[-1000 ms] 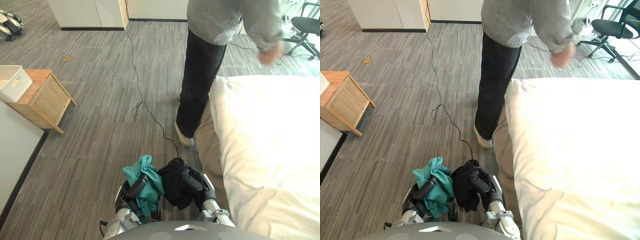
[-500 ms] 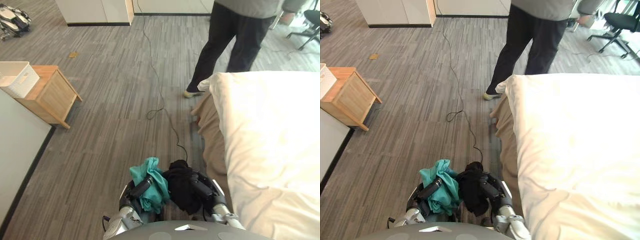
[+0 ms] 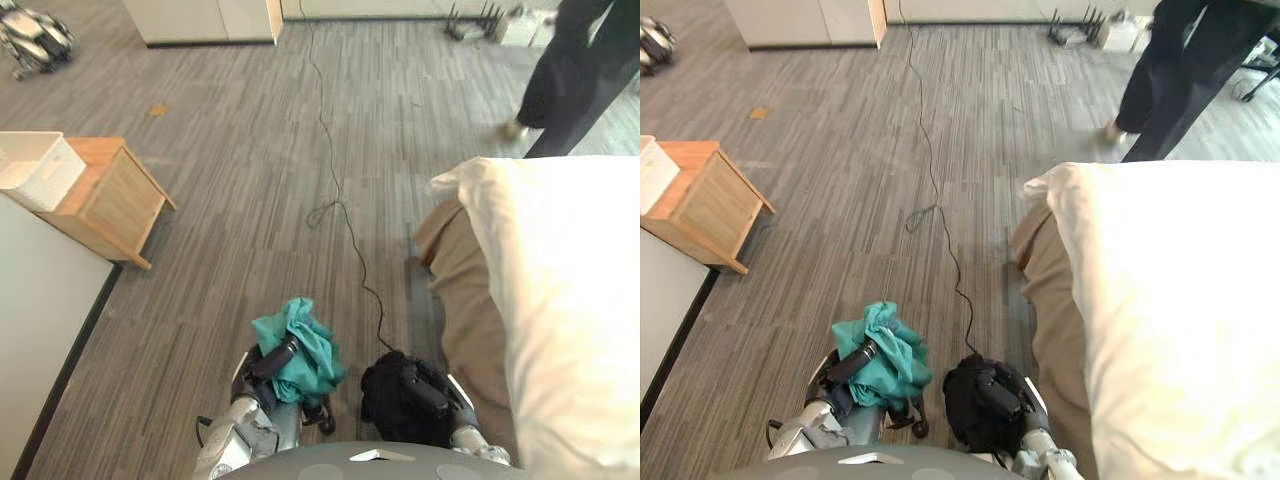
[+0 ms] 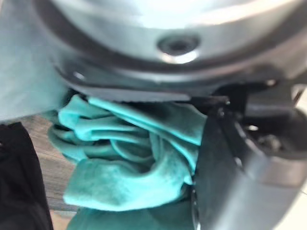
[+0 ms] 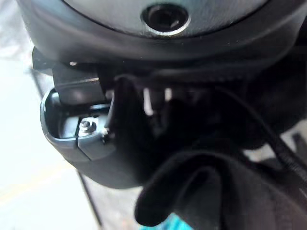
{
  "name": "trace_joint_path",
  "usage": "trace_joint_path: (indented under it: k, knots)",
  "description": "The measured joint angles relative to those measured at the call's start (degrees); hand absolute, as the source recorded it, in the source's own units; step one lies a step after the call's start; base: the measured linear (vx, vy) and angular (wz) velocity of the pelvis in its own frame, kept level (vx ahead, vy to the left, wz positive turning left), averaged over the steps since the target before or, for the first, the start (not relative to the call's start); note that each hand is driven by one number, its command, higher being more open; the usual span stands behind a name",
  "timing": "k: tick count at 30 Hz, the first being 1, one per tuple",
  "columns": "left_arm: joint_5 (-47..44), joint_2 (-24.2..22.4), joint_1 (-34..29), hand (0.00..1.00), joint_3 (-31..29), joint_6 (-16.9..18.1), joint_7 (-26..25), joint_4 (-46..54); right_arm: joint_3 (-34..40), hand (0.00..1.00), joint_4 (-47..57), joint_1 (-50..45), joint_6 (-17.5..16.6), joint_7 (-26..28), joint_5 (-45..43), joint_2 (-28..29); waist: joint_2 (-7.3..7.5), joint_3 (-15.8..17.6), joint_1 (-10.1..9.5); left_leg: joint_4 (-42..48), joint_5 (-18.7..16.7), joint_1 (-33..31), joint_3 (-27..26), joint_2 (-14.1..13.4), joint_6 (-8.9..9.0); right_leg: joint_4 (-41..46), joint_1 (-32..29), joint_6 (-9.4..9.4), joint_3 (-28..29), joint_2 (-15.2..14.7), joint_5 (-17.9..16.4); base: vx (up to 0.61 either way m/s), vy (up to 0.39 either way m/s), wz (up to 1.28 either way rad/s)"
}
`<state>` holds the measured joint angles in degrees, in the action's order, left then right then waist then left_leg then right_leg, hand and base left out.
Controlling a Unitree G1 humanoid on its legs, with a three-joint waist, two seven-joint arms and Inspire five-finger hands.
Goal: Tidy up the quilt and then pick up the clothes from the bed and put them into the laundry hamper
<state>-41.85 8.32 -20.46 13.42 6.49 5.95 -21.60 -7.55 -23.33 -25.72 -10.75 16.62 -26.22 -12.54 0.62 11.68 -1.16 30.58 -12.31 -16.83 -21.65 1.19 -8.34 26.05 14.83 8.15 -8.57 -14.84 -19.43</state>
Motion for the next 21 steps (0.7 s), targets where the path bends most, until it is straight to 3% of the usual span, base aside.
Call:
trace_joint_path:
  k: [2,3,5,7,8,10,11,12,13,14,15,16,17,18,19,20,21]
  knots:
    - [0.7,1.0,0.8,0.00,-0.4,0.1,-0.4,-0.9,-0.1,0.00,0.1,1.1,0.1,0.7,0.0,0.8,1.43,0.1,0.53,-3.8,-1.2,4.0,0.1,2.8,-0.29,20.8,-9.4,5.31,3.2,-2.9,7.0,0.51,0.152,0.25]
    - [1.3,0.9,0.8,0.00,-0.3,0.1,-1.4,-1.9,-0.9,0.00,0.1,2.1,0.4,0.7,0.1,1.1,1.77,0.3,0.92,-7.8,-1.2,8.8,1.1,4.0,-0.30,32.2,-15.2,3.83,2.7,-3.3,6.6,0.48,0.102,0.14]
    - [1.4,0.4,-0.3,0.00,0.7,-0.2,-2.9,-2.8,-2.4,0.00,1.9,1.6,0.5,0.8,0.2,1.2,1.39,0.5,1.57,-13.3,-0.9,16.1,2.6,4.1,0.05,36.6,-19.4,0.05,-1.0,-2.0,4.3,0.54,0.092,0.11]
    - [1.4,0.4,-0.4,0.00,1.7,-0.6,-3.4,-2.7,-3.2,0.00,3.9,1.0,0.5,1.6,0.2,1.7,0.76,0.8,2.30,-17.3,-0.6,21.0,5.3,3.9,0.44,34.5,-24.2,-3.92,-6.0,-0.9,1.7,0.49,0.019,0.41]
    - [1.2,0.0,0.1,0.00,2.2,-1.5,-3.7,-2.7,-3.2,0.00,4.4,1.0,0.4,2.6,0.2,1.8,0.31,1.1,3.09,-18.3,-0.9,23.1,7.7,3.1,1.33,29.6,-27.5,-6.66,-9.2,0.0,0.0,0.44,-0.068,0.70]
    - [1.1,-0.7,1.3,0.00,2.5,-2.5,-4.4,-2.7,-2.6,0.00,5.9,1.0,0.3,3.4,0.3,1.6,-1.36,2.1,3.03,-17.9,-2.3,25.4,10.7,0.8,3.87,16.8,-31.3,-6.92,-11.1,2.6,0.3,0.49,-0.109,0.73]
    - [1.1,-0.6,1.9,0.00,2.6,-3.0,-4.4,-3.0,-2.0,0.00,6.6,0.8,0.2,4.3,0.2,1.7,-1.86,2.5,3.08,-17.3,-3.4,27.1,12.8,-0.3,5.66,6.4,-32.8,-5.50,-10.4,3.6,3.7,0.56,-0.173,0.92]
    - [1.1,-0.5,2.2,0.00,2.5,-3.2,-4.2,-3.6,-1.9,0.00,7.1,0.7,0.2,4.4,0.3,1.7,-1.94,2.6,3.07,-16.8,-4.5,28.8,14.9,-1.0,7.56,-3.5,-33.8,-4.68,-8.1,4.1,9.4,0.58,-0.211,0.98]
    - [1.1,-0.5,2.1,0.00,2.4,-3.2,-4.2,-3.9,-2.0,0.00,7.3,0.6,0.3,4.4,0.3,1.7,-1.84,2.6,3.00,-16.7,-5.0,29.7,16.0,-1.1,8.52,-7.7,-33.8,-4.11,-6.5,4.2,12.1,0.52,-0.258,1.02]
    - [1.0,-0.4,1.8,0.00,1.6,-3.2,-4.2,-4.0,-2.0,0.00,7.8,0.5,0.4,4.4,0.6,1.8,-1.65,2.8,2.94,-16.7,-6.7,32.3,18.3,-1.5,10.90,-12.7,-33.9,-2.39,-3.2,3.8,16.4,0.44,-0.255,0.88]
    - [0.8,-0.3,1.0,0.00,1.2,-3.2,-4.2,-4.1,-2.0,0.00,8.0,0.4,0.5,4.4,0.8,2.0,-1.64,2.8,2.98,-16.6,-7.6,33.6,19.6,-1.8,11.80,-13.6,-33.8,-1.57,-1.8,3.8,18.0,0.58,-0.376,1.18]
    - [0.4,0.2,-0.2,0.00,0.5,-3.2,-4.2,-4.1,-2.2,0.00,8.4,-0.2,0.8,4.4,1.1,2.4,-1.33,2.6,3.19,-15.6,-9.5,35.5,22.0,-2.7,13.77,-11.8,-33.7,-2.96,0.5,4.0,20.4,0.59,-0.455,1.36]
    - [-0.6,-0.1,-0.4,0.00,-0.3,-3.5,-4.1,-4.4,-2.0,0.00,9.3,-0.2,1.0,4.3,1.0,2.1,-1.66,2.2,3.99,-13.2,-11.0,35.3,23.8,-4.2,14.44,-4.8,-35.4,-4.41,1.0,4.1,25.9,0.58,-0.471,1.29]
    - [-0.6,-0.5,-0.6,0.00,-0.9,-3.7,-4.1,-5.0,-2.0,0.00,9.6,0.3,1.2,4.2,1.0,1.6,-3.05,2.2,3.84,-11.5,-11.1,34.9,24.0,-5.5,14.79,-0.7,-36.5,-5.01,-0.3,4.4,23.1,0.56,-0.462,0.97]
    - [-0.9,-2.2,-1.4,0.00,-2.3,-4.0,-4.1,-5.0,-1.6,0.00,9.7,2.3,1.7,3.9,1.0,0.4,-6.01,2.2,3.45,-3.7,-9.6,30.6,23.8,-9.1,14.75,3.9,-37.8,-7.54,-2.9,5.7,18.3,0.54,-0.425,0.46]
    - [-1.6,-2.7,-1.4,0.00,-3.0,-4.0,-4.1,-4.9,-1.4,0.00,9.5,3.0,2.0,3.9,1.0,0.3,-6.65,2.3,3.48,-0.2,-7.8,28.7,23.7,-10.1,14.45,5.2,-37.8,-8.30,-3.7,6.1,16.7,0.62,-0.521,0.31]
    - [-3.6,-3.4,-1.4,0.00,-3.9,-3.9,-4.1,-5.0,-1.3,0.00,8.7,4.0,2.6,4.1,0.9,0.2,-6.85,2.4,3.41,6.2,-1.6,25.5,23.1,-11.4,13.07,6.3,-36.9,-9.84,-4.4,7.2,14.2,0.49,-0.439,0.09]
